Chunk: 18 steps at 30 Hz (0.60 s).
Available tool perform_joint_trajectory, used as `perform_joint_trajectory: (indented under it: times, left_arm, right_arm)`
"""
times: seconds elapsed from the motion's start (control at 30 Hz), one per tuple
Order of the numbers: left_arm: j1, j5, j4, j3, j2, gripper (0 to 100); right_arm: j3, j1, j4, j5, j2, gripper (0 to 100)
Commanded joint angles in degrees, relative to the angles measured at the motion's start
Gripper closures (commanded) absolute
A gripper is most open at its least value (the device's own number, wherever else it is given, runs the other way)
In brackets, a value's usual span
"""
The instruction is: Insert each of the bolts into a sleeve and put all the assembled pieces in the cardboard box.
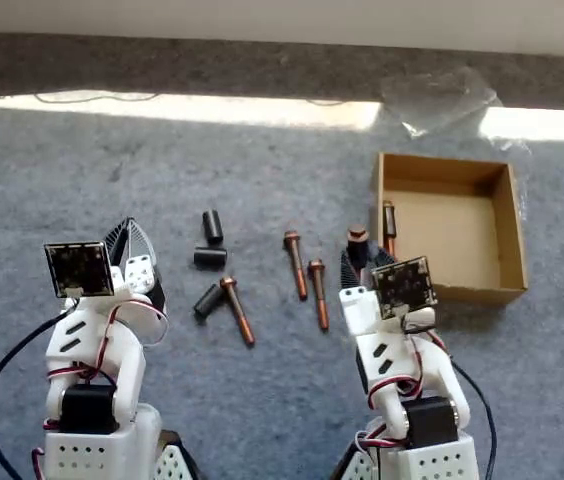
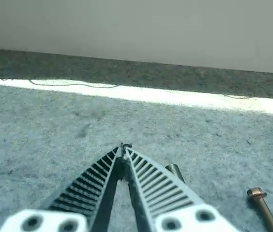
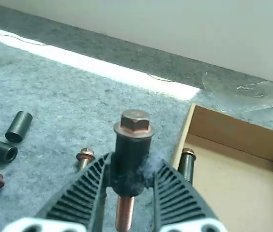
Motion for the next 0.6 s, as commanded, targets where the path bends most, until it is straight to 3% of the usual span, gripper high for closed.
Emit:
perform_joint_trajectory:
  times: [0.0,0.43,0.57]
  left_arm:
    - [-0.5,-0.3,4.1,-3.2,-0.7,99]
    - [-0.1,-0.3,9.1,-4.0,-0.7,99]
    - [-0.1,-0.3,11.0,-4.2,-2.1,99]
  right_arm:
    - [-8.7,1.3,3.2,0.4,-0.7,99.4]
    - [-27.1,1.4,13.8,0.4,-0.2,99.4]
    - [-32.1,1.9,15.4,0.6,6.5,99.4]
